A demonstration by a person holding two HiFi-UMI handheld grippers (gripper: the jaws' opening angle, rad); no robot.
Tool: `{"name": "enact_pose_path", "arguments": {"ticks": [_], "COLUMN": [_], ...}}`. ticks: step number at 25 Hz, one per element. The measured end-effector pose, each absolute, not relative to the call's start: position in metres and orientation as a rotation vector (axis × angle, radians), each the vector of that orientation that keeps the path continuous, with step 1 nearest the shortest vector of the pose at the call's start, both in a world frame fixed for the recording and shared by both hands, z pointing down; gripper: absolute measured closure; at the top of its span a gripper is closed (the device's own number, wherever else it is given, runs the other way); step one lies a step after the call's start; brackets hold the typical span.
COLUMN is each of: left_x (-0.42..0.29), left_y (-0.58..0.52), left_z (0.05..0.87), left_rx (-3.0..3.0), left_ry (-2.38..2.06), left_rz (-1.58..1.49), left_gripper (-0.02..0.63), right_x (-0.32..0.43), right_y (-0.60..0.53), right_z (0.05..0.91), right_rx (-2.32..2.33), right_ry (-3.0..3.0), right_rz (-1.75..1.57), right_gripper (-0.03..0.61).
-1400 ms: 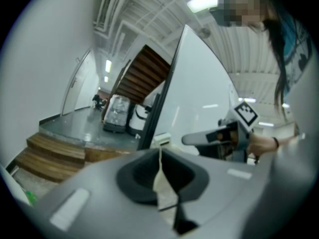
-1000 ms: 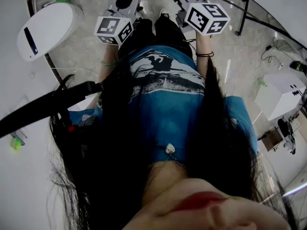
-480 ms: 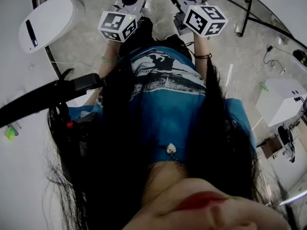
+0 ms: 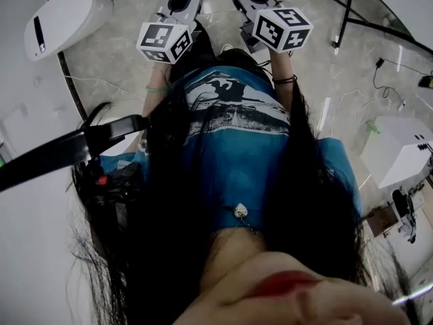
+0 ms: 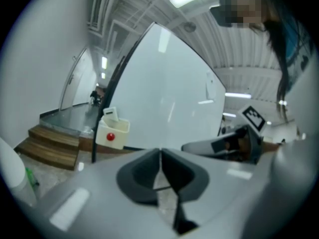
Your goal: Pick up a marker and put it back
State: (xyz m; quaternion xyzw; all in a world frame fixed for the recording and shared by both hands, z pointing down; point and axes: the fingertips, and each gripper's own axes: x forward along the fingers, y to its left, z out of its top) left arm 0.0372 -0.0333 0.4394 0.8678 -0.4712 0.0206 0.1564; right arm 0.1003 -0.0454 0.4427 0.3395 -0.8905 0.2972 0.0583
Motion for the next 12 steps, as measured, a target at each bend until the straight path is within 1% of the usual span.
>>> {"name": "enact_pose_path", "arguments": {"ticks": [4,9,12], "left_x": [0.05,0.084,0.093], "left_y": [-0.011,0.048,0.074], "left_z": [0.447,0.435,0.437], "left_rx": [2.463,2.477,2.461], "left_ry": [-1.354,-1.386,-1.395], "left_rz": [0.076,0.115,0.141], "left_gripper": [0.612,0.612,0.612], "right_x": [0.102,0.133,0.143], "right_y": [-0.022,0.032,0.061], "right_z": [0.45,0.45,0.448], "right_rx": [0.96,0.919,0.905], "right_ry": [-2.699,-2.722,-2.723], "right_rz": [0.912,0.951,0.947], "right_gripper": [0.554,0.554,0.554]}}
